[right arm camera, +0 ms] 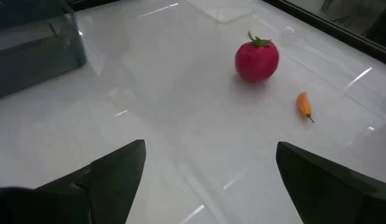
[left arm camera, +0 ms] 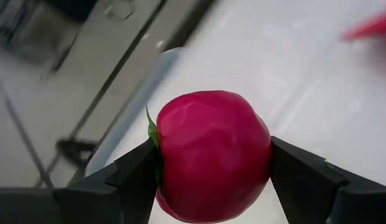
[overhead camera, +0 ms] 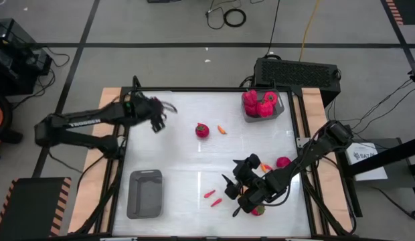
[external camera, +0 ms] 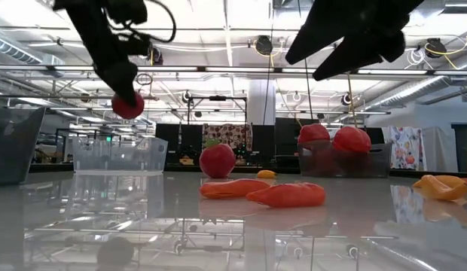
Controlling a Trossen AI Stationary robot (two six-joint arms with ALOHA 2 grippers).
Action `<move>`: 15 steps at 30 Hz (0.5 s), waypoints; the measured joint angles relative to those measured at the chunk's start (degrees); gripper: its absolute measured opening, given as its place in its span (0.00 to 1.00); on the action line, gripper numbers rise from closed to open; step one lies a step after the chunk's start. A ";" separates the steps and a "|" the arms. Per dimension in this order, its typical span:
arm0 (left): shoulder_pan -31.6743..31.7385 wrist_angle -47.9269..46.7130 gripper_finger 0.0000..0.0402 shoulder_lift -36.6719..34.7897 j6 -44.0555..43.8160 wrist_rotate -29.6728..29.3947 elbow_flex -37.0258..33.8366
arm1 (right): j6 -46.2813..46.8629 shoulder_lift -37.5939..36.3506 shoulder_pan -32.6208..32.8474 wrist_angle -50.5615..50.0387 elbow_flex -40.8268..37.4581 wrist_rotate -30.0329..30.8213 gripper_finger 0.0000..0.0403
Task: Sort produce into baskets
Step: Put the red tomato into the transparent bin
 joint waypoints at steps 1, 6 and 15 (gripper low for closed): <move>2.94 1.43 0.67 -0.03 0.00 0.26 -0.29 | -0.25 0.00 -0.49 0.02 0.00 0.01 0.87; 15.02 4.57 0.67 3.00 -0.03 9.28 -0.68 | -0.39 0.00 -2.32 0.92 0.00 0.02 0.87; 20.36 2.97 0.68 7.54 -3.52 9.44 -0.74 | -0.61 1.33 -2.69 0.89 0.00 -0.89 0.87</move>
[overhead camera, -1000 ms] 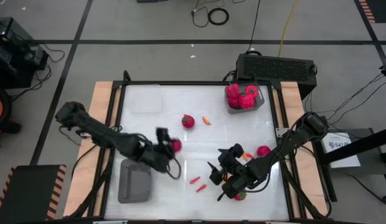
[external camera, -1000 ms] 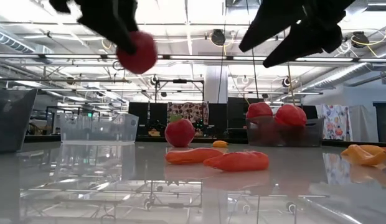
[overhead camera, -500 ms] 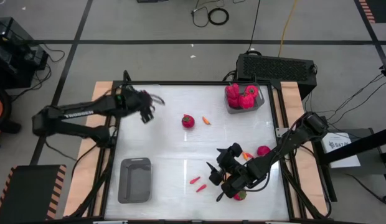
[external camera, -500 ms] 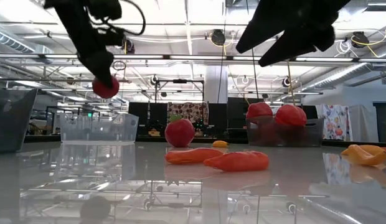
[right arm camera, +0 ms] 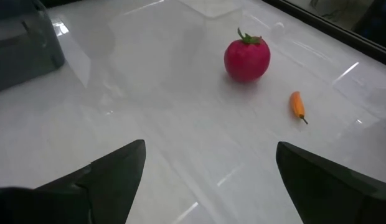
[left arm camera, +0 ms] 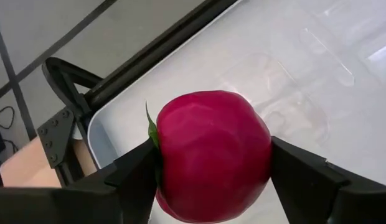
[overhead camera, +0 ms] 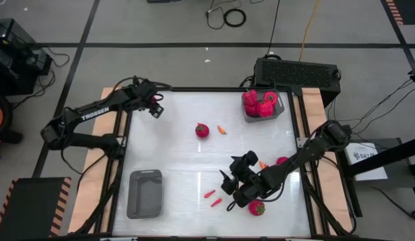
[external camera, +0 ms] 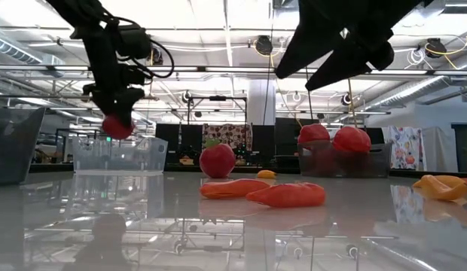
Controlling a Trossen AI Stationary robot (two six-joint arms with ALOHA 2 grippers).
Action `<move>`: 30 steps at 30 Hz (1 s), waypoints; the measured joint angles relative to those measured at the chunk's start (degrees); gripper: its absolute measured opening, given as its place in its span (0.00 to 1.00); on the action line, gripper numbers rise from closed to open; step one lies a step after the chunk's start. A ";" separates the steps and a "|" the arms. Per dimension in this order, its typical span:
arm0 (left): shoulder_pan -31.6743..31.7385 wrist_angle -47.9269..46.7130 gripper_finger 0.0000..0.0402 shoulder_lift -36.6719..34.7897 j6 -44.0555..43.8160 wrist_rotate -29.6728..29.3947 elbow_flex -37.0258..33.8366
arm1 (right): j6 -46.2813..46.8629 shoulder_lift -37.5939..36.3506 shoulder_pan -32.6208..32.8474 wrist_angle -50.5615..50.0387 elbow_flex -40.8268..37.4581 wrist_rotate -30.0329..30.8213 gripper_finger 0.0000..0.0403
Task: Sort produce into baskets
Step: Put the red tomato into the transparent bin
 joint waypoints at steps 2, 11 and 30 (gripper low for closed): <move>0.11 0.01 0.71 0.43 0.29 -0.72 0.01 | 0.03 0.27 -0.04 0.14 0.00 0.02 0.87; 0.16 -1.33 0.86 0.45 0.32 -6.61 0.06 | 0.22 0.42 -0.07 0.39 0.00 0.00 0.87; -21.50 9.46 0.86 0.90 -10.05 30.49 7.70 | 1.15 0.42 -0.07 0.80 0.00 0.21 0.87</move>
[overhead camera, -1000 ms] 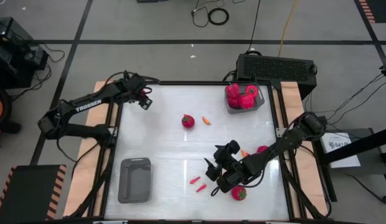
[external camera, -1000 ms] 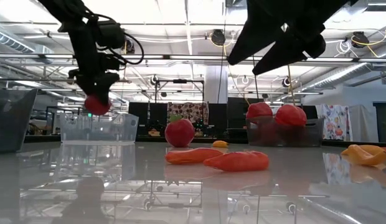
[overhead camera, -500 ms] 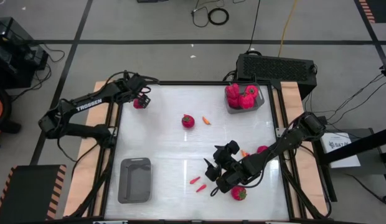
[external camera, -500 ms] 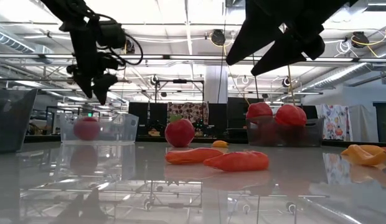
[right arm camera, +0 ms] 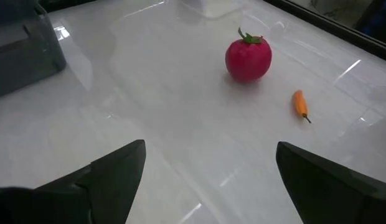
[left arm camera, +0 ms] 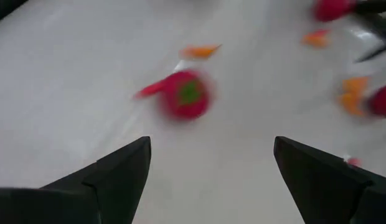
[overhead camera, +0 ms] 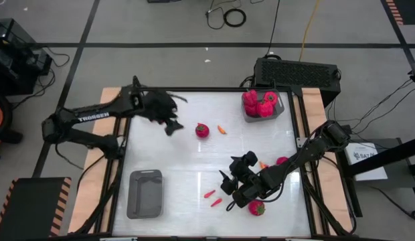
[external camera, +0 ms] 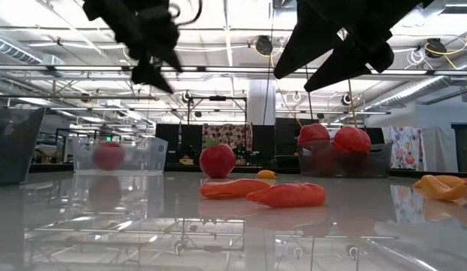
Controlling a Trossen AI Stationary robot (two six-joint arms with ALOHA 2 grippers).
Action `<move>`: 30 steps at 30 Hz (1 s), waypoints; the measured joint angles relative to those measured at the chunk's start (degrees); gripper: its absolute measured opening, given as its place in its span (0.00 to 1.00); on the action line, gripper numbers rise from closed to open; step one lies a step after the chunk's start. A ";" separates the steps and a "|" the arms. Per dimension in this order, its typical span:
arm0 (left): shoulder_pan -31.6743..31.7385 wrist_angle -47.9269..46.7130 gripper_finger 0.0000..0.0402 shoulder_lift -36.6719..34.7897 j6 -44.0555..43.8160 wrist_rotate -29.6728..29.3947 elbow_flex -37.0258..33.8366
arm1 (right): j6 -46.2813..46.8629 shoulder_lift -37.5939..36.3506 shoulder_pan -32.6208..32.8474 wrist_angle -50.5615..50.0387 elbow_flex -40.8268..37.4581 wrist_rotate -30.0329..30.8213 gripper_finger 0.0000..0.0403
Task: Sort produce into baskets
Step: Put the red tomato into the transparent bin
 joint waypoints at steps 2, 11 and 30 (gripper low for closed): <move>-4.78 4.62 0.86 0.76 0.06 -3.04 -0.12 | 0.46 0.00 0.08 0.06 0.00 -0.05 0.87; -14.80 16.39 0.86 10.78 18.36 -15.29 -0.15 | -1.39 0.00 0.13 0.81 0.00 -1.52 0.87; -14.40 30.38 0.86 31.88 36.04 -29.56 -0.19 | -2.86 0.00 -0.50 0.51 0.00 -1.50 0.87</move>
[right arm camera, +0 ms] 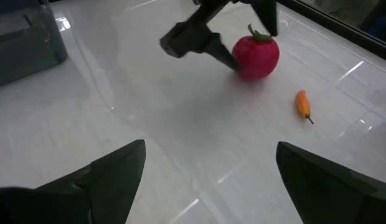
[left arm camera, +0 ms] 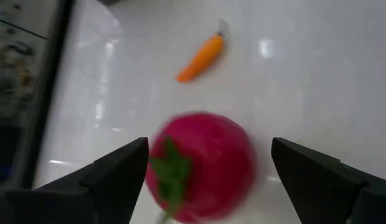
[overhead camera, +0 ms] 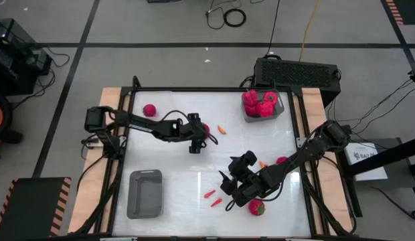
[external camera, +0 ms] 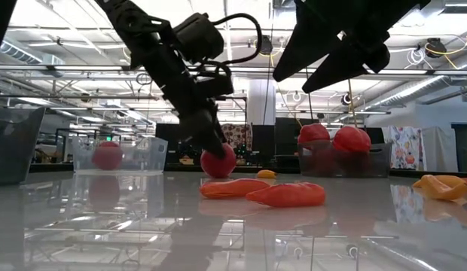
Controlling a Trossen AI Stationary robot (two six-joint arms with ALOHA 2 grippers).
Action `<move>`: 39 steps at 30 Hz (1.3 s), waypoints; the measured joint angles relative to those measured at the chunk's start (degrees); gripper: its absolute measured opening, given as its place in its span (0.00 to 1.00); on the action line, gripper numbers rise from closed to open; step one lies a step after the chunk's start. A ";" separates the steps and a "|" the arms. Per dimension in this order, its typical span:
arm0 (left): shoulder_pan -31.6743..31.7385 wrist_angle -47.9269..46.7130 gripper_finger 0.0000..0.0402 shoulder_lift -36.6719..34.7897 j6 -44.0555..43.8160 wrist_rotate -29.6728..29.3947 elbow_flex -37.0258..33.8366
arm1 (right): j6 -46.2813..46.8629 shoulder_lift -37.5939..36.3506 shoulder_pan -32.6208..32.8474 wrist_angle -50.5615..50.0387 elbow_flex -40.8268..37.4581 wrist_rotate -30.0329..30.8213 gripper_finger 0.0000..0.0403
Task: Sort produce into baskets
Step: Put the red tomato into the transparent bin
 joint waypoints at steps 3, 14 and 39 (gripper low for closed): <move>0.28 2.44 0.86 0.51 1.27 -1.44 0.00 | -0.01 0.00 0.00 -0.12 0.00 -0.78 0.87; 5.16 2.78 0.86 0.97 -3.90 5.86 0.00 | -0.02 0.00 0.00 -0.18 0.00 -1.52 0.87; 8.11 -4.71 0.84 4.41 -9.72 12.39 0.12 | -0.02 0.00 0.00 -0.61 0.00 -1.53 0.87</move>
